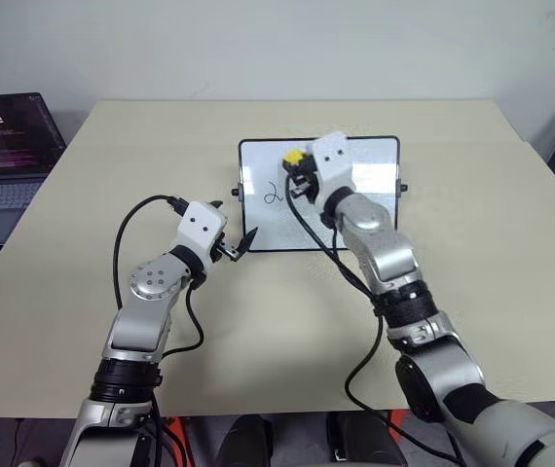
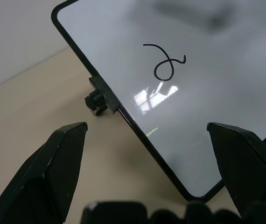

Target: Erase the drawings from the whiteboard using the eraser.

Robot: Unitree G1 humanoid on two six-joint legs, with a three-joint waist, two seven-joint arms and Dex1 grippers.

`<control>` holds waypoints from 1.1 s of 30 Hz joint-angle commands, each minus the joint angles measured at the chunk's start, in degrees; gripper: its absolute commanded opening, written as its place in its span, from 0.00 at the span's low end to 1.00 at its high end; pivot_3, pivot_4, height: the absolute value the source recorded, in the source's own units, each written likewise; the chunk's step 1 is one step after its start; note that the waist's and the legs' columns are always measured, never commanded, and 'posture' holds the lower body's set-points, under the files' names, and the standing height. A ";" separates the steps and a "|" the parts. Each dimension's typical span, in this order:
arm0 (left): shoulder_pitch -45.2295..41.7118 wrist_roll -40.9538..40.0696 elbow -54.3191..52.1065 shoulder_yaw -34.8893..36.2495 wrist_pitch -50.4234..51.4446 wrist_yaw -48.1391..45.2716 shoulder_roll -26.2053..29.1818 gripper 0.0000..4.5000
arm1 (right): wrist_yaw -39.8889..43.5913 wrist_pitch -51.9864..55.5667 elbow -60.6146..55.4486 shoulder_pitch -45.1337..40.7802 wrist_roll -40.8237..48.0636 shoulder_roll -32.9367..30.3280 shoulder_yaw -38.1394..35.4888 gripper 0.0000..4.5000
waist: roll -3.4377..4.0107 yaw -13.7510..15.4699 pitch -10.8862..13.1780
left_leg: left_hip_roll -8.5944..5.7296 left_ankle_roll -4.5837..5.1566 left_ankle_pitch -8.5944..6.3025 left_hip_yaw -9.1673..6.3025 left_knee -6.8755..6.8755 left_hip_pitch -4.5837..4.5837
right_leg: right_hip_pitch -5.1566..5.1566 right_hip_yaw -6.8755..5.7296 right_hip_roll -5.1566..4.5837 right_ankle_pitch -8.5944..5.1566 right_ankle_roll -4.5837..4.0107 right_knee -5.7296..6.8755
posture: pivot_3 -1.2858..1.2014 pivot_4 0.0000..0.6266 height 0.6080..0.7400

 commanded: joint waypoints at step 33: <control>0.48 -0.39 -4.07 0.30 1.20 0.15 0.10 1.00 | 6.83 -1.55 -9.13 19.60 -5.16 -9.20 5.12 0.24 | -0.05 0.73 -0.14 | -0.02 0.06 -0.03 -0.23 0.58 0.12 | 0.37 -0.15 0.00 0.04 -0.03 0.24 | 0.52 0.24 1.00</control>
